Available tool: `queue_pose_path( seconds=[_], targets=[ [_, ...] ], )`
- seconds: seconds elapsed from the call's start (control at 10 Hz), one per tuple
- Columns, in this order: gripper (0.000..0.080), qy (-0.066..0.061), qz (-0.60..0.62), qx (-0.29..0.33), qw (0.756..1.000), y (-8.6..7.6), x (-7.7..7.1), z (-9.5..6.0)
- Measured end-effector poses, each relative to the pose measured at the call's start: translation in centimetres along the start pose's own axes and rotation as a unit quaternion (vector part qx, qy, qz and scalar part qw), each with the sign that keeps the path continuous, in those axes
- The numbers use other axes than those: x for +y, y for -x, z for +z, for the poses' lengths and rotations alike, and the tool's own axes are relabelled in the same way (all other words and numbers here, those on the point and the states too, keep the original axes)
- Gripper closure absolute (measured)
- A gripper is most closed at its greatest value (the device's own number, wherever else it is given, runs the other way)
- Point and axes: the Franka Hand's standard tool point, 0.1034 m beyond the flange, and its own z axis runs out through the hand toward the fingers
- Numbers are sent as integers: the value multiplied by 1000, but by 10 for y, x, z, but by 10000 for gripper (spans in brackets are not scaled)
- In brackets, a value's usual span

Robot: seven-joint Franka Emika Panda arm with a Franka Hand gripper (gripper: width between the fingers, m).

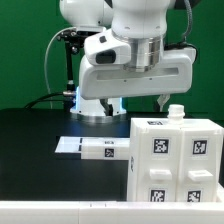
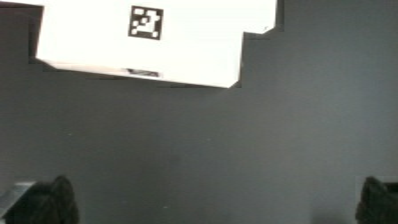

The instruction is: Assemble cabinet

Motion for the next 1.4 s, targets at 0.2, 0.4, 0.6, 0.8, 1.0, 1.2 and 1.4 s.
queue_pose_path(
  seconds=[0.2, 0.4, 0.6, 0.8, 1.0, 1.2, 1.4],
  targets=[
    [2, -2, 2, 0, 1000, -1, 2, 0],
    [2, -2, -3, -1, 1000, 0, 2, 1],
    [2, 0, -105, 12, 994, 12, 6, 11],
    [2, -2, -93, 28, 995, 27, 10, 17],
    [2, -2, -96, 28, 995, 24, 9, 19],
    [2, 25, -189, 87, 978, 18, 12, 31],
    [2, 53, -273, 122, 953, 25, 18, 52]
  ],
)
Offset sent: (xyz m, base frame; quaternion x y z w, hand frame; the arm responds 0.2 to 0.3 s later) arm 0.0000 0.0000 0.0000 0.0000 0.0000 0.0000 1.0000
